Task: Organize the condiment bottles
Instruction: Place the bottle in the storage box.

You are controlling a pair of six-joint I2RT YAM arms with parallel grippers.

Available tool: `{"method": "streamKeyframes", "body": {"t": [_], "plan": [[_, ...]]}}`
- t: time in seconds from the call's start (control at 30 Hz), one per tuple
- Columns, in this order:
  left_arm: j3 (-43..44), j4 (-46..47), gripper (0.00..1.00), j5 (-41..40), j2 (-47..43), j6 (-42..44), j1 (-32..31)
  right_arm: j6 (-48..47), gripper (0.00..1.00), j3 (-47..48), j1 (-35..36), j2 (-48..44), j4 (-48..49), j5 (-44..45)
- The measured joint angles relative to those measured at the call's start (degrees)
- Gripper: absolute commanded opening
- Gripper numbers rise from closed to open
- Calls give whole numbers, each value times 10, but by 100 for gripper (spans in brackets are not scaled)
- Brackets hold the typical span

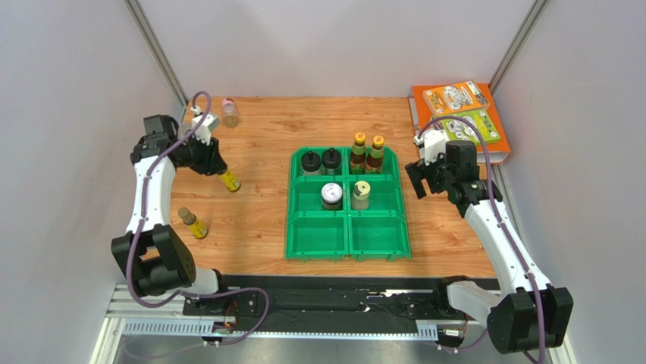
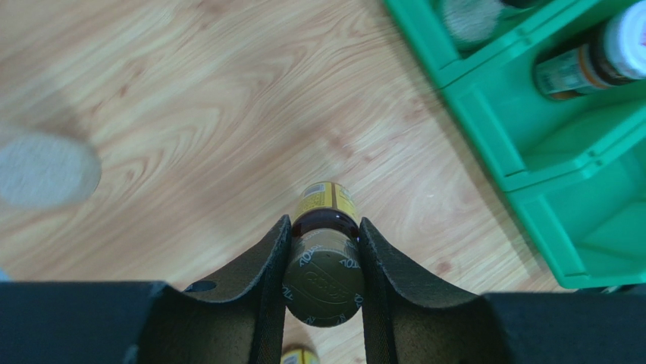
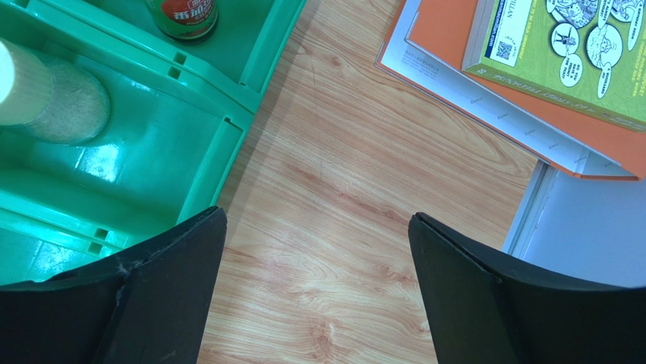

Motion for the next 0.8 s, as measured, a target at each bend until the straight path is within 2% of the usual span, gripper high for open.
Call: {"method": "streamKeyframes", "body": {"t": [0.23, 0.5, 0.8], "plan": [[8, -1, 0, 0, -35, -22, -135, 0, 93, 0, 0, 2, 0, 5], [16, 3, 0, 1, -92, -54, -319, 0, 93, 0, 0, 8, 0, 16], [12, 29, 0, -21, -85, -80, -460, 0, 93, 0, 0, 14, 1, 24]]}}
